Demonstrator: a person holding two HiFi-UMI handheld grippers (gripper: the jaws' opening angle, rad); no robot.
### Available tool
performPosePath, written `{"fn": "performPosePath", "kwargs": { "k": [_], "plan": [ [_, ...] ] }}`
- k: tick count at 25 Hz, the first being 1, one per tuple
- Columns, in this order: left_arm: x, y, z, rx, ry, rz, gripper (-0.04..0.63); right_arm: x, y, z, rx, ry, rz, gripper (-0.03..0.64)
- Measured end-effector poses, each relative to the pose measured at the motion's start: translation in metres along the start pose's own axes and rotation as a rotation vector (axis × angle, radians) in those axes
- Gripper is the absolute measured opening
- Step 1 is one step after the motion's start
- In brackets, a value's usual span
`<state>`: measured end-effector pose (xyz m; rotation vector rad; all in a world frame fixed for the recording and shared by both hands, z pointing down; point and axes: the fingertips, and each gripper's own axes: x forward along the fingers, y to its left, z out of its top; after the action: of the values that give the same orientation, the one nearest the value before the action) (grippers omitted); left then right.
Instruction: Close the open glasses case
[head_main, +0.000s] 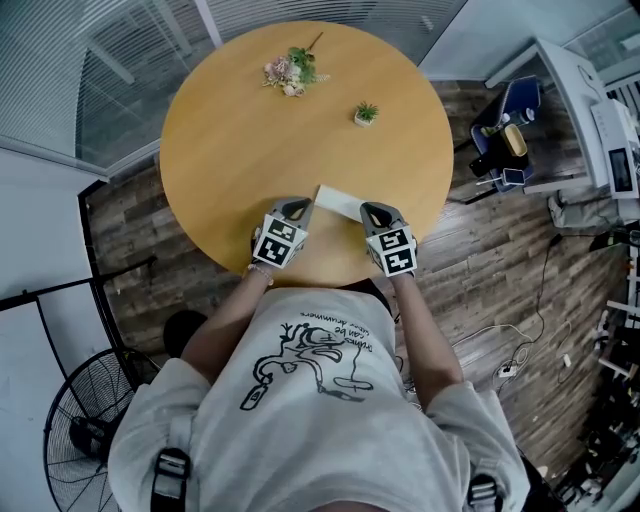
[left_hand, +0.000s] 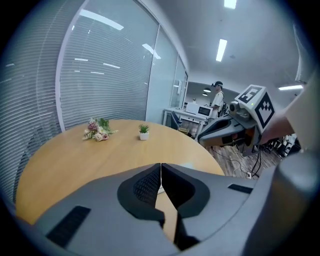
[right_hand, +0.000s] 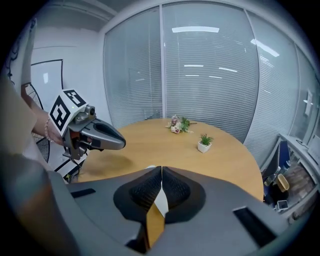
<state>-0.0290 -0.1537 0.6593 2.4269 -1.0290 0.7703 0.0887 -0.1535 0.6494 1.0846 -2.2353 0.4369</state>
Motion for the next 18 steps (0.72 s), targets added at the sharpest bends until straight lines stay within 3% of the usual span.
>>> {"fn": "performPosePath", "kwargs": {
  "k": [18],
  "plan": [
    [-0.093,-0.026,0.124,-0.033,-0.329,0.012,0.021,-0.074,0.015,0.086,-0.010,-0.167,-0.006,0.012]
  ]
}}
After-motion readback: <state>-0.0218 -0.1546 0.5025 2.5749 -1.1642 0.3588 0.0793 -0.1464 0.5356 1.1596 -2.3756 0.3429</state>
